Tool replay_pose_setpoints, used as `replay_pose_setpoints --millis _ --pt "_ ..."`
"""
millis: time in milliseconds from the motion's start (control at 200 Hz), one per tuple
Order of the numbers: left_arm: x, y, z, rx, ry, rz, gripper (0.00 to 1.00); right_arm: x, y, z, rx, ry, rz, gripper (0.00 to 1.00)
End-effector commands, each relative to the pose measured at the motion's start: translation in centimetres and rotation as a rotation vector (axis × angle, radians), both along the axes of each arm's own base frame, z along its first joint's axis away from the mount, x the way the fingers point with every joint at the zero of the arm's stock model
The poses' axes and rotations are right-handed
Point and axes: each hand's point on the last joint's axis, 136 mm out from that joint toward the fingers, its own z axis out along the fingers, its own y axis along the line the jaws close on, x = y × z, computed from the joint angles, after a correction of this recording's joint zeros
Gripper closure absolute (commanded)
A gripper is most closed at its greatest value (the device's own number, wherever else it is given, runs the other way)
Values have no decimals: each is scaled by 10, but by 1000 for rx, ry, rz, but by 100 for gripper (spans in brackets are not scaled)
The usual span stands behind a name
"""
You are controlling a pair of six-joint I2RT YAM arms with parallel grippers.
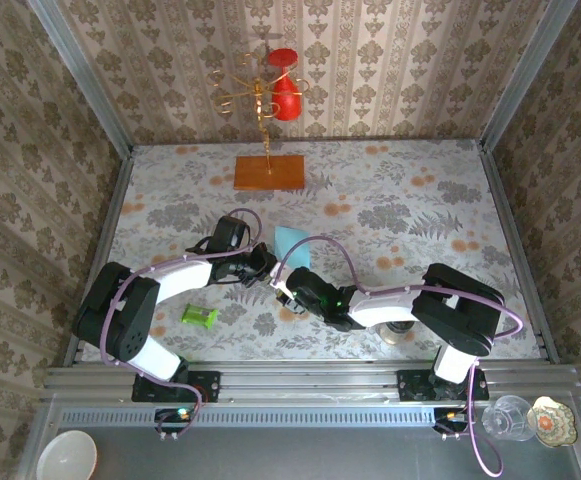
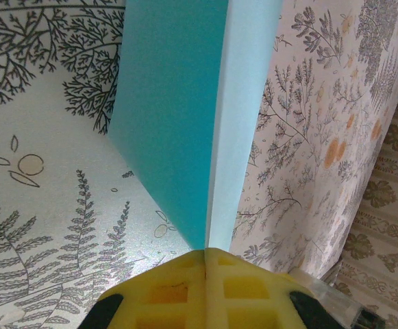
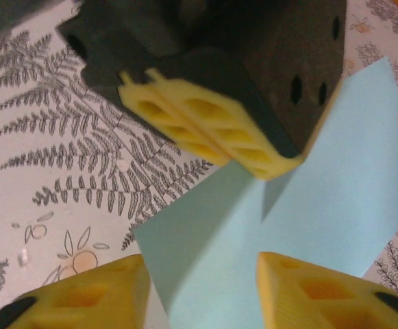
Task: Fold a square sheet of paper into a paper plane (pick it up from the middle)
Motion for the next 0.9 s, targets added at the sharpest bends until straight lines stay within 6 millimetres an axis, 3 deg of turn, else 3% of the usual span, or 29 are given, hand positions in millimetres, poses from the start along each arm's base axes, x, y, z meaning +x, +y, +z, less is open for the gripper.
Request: replay_pose_setpoints --millis 0,495,765,895 --pt "2 0 11 -17 -12 9 98 3 -1 11 15 -51 -8 62" --pt "0 6 15 -5 -27 23 89 -2 4 15 53 -21 22 92" --pt "5 44 19 64 -68 128 69 -17 7 19 244 165 59 100" --pt "13 60 31 77 -120 169 65 -31 11 18 334 290 112 100"
